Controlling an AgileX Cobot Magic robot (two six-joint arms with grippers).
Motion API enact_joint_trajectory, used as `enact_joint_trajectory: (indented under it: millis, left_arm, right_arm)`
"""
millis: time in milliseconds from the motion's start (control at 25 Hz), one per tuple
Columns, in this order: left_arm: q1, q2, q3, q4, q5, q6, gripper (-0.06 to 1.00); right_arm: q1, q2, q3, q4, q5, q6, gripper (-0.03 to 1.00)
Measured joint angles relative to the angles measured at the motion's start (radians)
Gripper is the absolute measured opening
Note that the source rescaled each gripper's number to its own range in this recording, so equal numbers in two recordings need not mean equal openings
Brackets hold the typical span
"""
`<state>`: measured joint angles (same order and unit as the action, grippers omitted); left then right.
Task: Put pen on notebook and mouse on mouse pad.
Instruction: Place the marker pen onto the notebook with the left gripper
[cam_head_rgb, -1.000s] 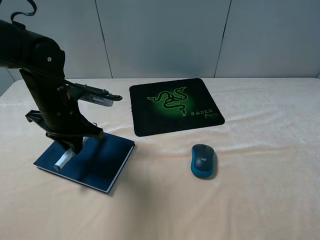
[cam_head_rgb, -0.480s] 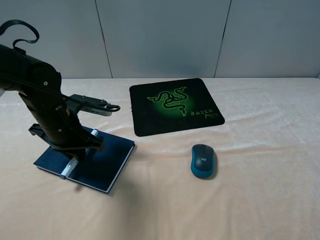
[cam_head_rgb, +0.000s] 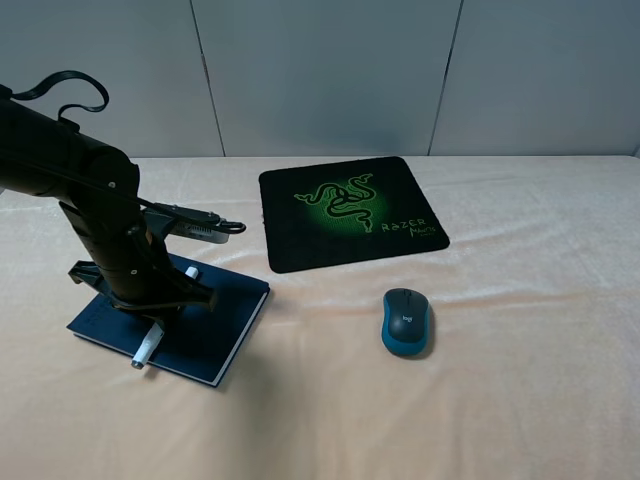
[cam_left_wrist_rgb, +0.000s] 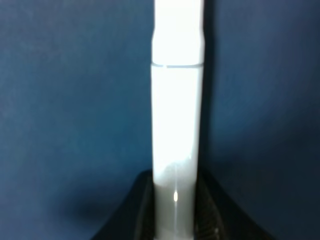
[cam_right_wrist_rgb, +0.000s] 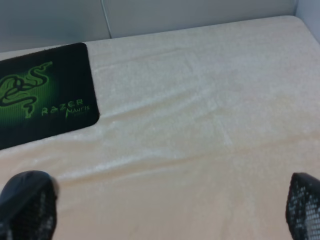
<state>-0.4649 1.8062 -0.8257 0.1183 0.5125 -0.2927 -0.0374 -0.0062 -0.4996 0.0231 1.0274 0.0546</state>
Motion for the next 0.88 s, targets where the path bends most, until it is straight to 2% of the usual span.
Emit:
enact_joint_trajectory:
  millis: [680,760,880]
  left_arm:
    - [0.000,0.001,0.000,-0.001,-0.011,0.000,0.02]
    - [0.000,0.005,0.000,-0.005,-0.017,0.000,0.06]
    - [0.000,0.005,0.000,0.000,-0.018,0.000,0.22]
  right_arm:
    - [0.000,0.000,0.000,0.000,0.000,0.000,1.00]
    - [0.000,0.000,0.000,0.000,0.000,0.000,1.00]
    - [0.000,0.000,0.000,0.000,0.000,0.000,1.00]
